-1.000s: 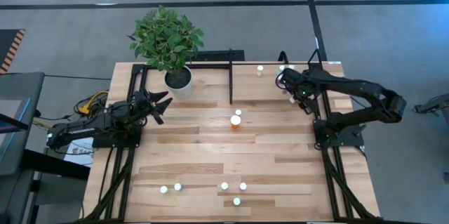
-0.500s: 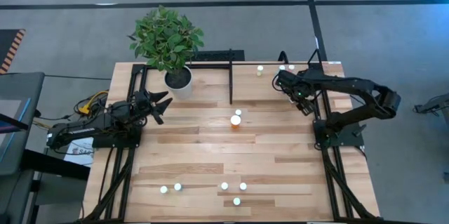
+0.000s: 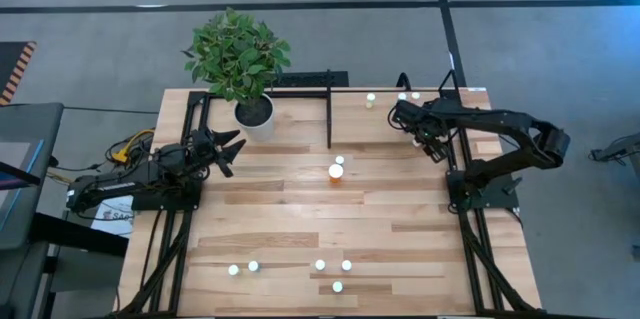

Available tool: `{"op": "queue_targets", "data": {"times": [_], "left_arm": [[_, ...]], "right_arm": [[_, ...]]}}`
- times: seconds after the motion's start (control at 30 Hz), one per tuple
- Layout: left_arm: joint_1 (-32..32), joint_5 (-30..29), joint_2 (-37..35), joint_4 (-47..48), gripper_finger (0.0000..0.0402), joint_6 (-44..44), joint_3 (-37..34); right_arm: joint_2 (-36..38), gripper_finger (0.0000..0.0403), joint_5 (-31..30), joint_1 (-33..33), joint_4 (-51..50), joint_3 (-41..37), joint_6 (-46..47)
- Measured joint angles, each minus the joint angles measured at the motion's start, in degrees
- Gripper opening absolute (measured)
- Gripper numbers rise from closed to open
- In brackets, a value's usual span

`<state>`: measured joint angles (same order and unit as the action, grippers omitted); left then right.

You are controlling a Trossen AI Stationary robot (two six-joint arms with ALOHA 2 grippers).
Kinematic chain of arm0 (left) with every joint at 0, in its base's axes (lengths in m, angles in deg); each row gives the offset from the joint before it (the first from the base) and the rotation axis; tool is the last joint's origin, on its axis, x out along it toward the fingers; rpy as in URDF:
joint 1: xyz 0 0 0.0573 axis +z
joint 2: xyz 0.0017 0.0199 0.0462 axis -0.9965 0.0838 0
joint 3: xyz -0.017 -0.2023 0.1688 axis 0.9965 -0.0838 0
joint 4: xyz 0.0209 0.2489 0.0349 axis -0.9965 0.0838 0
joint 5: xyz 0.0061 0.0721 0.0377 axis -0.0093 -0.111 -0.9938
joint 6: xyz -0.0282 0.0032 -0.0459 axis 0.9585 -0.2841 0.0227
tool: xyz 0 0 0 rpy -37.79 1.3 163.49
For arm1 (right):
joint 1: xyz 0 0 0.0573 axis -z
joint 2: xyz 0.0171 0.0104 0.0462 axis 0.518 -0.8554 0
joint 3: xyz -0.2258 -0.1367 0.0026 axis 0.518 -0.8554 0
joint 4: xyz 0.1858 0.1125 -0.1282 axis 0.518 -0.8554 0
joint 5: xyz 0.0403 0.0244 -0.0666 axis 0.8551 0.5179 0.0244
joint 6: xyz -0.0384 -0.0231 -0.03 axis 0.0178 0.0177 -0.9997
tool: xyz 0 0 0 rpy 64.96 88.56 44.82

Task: Pick and place medicine bottles onto shelf by color
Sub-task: Put the right yellow pill bottle on the shelf

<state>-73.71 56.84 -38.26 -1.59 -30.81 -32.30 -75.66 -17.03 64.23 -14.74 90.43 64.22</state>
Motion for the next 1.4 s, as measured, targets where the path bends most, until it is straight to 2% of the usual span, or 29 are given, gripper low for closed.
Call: {"op": "queue_targets", "data": {"times": [0.4, 0.87, 1.03, 1.4], "left_arm": [[0.0, 0.0, 0.0, 0.0, 0.0181, 0.0, 0.0], [0.0, 0.0, 0.0, 0.0, 0.0181, 0.0, 0.0], [0.0, 0.0, 0.0, 0.0, 0.0181, 0.0, 0.0], [0.0, -0.1, 0.0, 0.0, 0.0181, 0.0, 0.0]], "right_arm": [[0.0, 0.0243, -0.9, 0.0, 1.7, -1.4, 0.1], [-0.1, 0.0156, -1.6, 0.1, 2.0, -1.4, 0.1], [-2.5, 0.0133, -1.6, -0.1, 3.3, -1.4, -0.1], [-3.9, 0.0126, -0.5, -0.7, 4.3, -1.5, 0.0]]}}
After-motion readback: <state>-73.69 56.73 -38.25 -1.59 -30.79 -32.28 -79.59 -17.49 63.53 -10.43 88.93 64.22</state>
